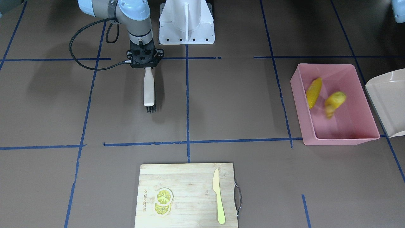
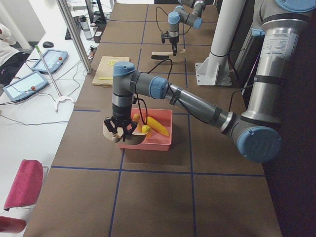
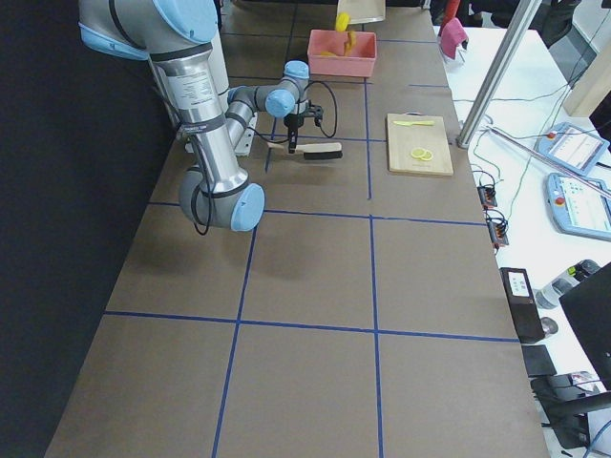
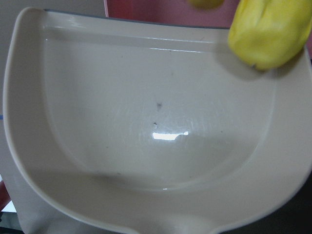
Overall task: Sweep and dump trash into bin
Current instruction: 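Tilt the dustpan with the left gripper to dump vegetables into the bin, then bring the empty dustpan back and lower it onto the table with the left gripper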
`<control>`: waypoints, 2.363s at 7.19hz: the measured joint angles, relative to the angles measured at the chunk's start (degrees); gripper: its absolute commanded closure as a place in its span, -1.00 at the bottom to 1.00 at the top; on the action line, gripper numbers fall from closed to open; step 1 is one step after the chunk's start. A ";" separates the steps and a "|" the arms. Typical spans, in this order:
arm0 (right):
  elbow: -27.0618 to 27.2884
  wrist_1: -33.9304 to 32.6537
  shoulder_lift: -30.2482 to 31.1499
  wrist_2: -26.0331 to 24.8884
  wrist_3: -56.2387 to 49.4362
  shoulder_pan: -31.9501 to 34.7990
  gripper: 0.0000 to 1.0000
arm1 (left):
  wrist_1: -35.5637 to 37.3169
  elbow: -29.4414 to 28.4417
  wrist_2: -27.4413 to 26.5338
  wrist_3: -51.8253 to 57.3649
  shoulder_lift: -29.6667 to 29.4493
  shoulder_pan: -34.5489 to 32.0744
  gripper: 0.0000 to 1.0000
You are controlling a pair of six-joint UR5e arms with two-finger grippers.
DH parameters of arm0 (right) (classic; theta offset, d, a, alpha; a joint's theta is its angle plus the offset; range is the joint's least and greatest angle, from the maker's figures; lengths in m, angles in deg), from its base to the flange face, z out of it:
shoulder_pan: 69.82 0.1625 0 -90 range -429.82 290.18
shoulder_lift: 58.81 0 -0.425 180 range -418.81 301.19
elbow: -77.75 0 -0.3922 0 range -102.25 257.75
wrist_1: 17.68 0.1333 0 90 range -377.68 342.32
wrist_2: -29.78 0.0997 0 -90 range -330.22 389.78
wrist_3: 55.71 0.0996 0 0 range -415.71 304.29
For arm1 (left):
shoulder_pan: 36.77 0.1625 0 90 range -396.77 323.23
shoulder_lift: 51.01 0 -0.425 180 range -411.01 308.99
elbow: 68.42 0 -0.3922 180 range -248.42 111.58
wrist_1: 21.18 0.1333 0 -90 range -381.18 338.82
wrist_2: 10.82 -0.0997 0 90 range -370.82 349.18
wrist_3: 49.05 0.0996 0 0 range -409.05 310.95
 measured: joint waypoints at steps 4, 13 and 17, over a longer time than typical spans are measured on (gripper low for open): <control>-0.01 0.05 -0.07 0.00 -0.05 -0.08 1.00 | 0.18 -0.55 2.42 -0.18 -0.29 0.05 1.00; 0.24 2.06 0.06 0.00 0.11 -0.08 1.00 | -14.72 0.37 28.37 -36.00 -4.98 13.57 0.92; 0.44 2.10 -0.11 0.21 0.64 -0.09 1.00 | -15.52 0.41 27.83 -51.20 -10.19 29.82 0.80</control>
